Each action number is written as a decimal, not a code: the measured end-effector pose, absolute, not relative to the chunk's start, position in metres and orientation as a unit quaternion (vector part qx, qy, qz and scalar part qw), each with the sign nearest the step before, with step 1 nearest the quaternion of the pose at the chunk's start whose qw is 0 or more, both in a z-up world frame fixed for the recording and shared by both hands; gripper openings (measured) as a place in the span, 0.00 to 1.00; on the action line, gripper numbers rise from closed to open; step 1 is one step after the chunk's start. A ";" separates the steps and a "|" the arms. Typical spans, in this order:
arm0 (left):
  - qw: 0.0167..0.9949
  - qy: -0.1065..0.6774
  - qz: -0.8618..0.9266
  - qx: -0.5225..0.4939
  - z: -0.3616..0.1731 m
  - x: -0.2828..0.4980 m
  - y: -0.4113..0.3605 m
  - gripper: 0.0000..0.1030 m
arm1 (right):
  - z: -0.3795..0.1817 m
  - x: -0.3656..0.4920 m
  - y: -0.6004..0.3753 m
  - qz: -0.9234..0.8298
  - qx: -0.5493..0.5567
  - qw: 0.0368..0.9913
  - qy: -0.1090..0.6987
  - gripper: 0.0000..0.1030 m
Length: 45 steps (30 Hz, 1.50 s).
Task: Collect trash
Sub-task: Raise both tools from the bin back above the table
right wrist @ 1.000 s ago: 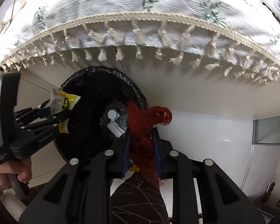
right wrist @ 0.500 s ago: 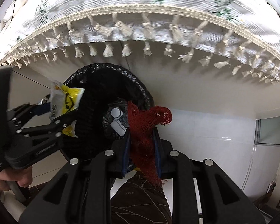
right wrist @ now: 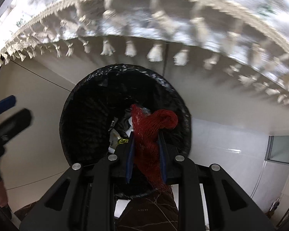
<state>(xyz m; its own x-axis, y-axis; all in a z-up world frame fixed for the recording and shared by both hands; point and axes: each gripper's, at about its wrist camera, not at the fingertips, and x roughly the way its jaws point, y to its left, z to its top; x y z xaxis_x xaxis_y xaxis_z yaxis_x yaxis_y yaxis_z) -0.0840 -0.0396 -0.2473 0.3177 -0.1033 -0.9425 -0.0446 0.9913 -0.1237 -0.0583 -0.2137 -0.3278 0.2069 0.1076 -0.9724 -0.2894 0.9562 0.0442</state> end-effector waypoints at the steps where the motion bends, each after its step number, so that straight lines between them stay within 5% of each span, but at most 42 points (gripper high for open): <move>1: 0.810 0.583 -0.015 -0.064 -0.244 -0.086 -0.037 0.94 | -0.332 -0.057 -0.209 0.131 -0.076 0.772 0.617 0.21; 13: 0.806 0.589 0.006 -0.066 -0.245 -0.095 -0.012 0.94 | -0.356 -0.050 -0.180 0.135 -0.099 0.758 0.630 0.26; 23: 0.801 0.595 0.007 -0.064 -0.262 -0.089 -0.017 0.94 | -0.331 -0.048 -0.188 0.133 -0.101 0.780 0.603 0.64; 29: 0.801 0.595 0.001 -0.063 -0.257 -0.085 -0.023 0.94 | -0.283 -0.048 -0.204 0.125 -0.097 0.796 0.585 0.83; 45: 0.822 0.568 -0.010 -0.053 -0.159 -0.067 -0.037 0.94 | -0.139 -0.056 -0.256 0.091 -0.073 0.855 0.505 0.93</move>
